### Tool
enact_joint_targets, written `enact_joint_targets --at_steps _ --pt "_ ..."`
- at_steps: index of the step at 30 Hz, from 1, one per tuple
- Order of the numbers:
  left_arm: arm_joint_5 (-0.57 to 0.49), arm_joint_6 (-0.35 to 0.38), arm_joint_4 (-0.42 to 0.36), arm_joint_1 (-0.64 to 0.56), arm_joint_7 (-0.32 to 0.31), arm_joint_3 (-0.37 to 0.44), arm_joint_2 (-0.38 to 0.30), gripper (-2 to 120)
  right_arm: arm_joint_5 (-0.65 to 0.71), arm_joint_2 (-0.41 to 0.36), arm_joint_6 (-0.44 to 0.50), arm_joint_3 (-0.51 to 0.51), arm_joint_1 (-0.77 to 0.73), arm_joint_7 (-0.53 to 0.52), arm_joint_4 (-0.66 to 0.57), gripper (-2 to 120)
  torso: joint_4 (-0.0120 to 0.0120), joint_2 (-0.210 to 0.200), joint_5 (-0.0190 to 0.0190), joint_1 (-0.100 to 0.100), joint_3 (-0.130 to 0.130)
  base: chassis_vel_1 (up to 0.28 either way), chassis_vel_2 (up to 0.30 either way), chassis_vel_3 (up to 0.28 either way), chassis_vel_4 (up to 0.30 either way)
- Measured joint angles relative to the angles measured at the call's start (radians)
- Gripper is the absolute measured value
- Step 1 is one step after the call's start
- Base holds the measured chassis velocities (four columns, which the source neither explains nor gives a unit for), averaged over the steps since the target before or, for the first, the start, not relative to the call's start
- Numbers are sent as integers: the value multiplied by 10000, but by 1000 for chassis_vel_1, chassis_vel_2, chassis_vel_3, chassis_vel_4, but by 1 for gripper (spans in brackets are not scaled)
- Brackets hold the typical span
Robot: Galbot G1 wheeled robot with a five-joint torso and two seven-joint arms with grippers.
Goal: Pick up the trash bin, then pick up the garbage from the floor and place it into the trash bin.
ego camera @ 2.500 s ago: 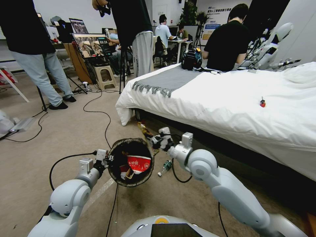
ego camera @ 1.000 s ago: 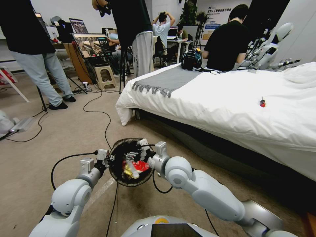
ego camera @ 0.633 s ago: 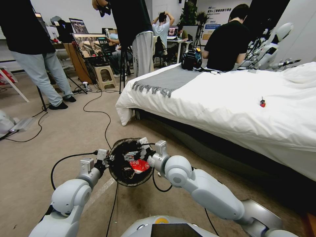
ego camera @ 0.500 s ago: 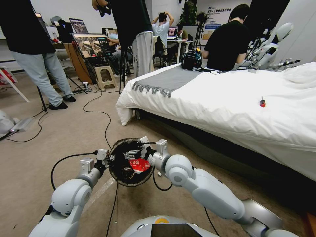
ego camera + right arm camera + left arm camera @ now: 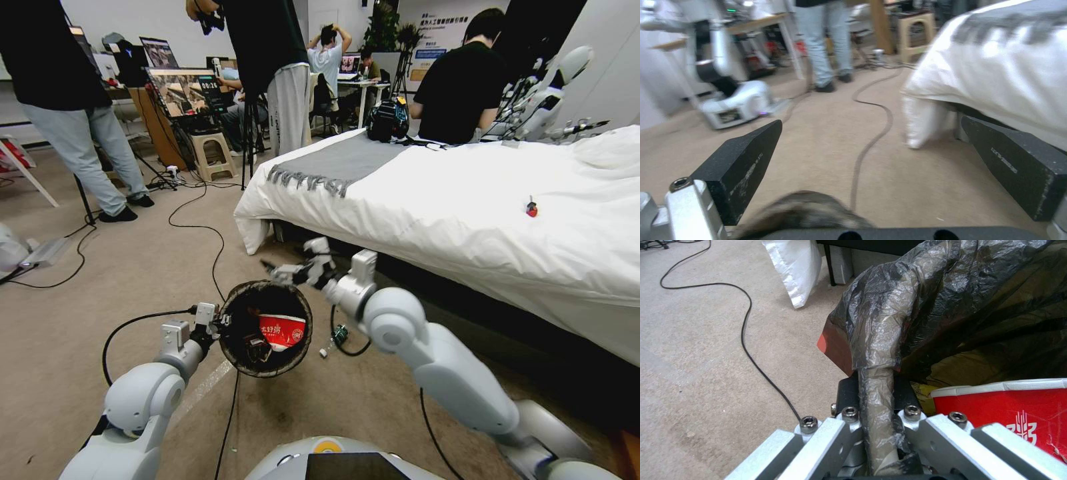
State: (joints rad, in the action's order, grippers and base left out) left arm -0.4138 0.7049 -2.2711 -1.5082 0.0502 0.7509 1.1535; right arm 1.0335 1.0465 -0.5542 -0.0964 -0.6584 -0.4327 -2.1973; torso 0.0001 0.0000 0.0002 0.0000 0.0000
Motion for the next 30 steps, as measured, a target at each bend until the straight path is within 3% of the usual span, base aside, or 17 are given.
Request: enact_joint_targets --at_steps 6,12,16,30 --pt "-26 -6 -31 -27 23 160 4 1 -240 -400 108 1031 -952 -356 571 100 -2 0 -1 0 0 0 0 0 0" --pt "-46 -6 -69 -28 31 165 5 1 -530 -258 309 1368 -1648 -591 1688 100 -2 0 -1 -1 -1 0 0 0 0" --pt "-46 -6 -88 -37 36 159 7 1 -1233 167 649 1396 -2106 -656 3287 100 -2 0 0 0 0 0 0 0 0" --pt "-35 -14 -126 -41 41 103 27 1 -1043 1540 1030 968 -2370 -995 5908 100 -1 0 -3 -1 0 0 0 0 0"
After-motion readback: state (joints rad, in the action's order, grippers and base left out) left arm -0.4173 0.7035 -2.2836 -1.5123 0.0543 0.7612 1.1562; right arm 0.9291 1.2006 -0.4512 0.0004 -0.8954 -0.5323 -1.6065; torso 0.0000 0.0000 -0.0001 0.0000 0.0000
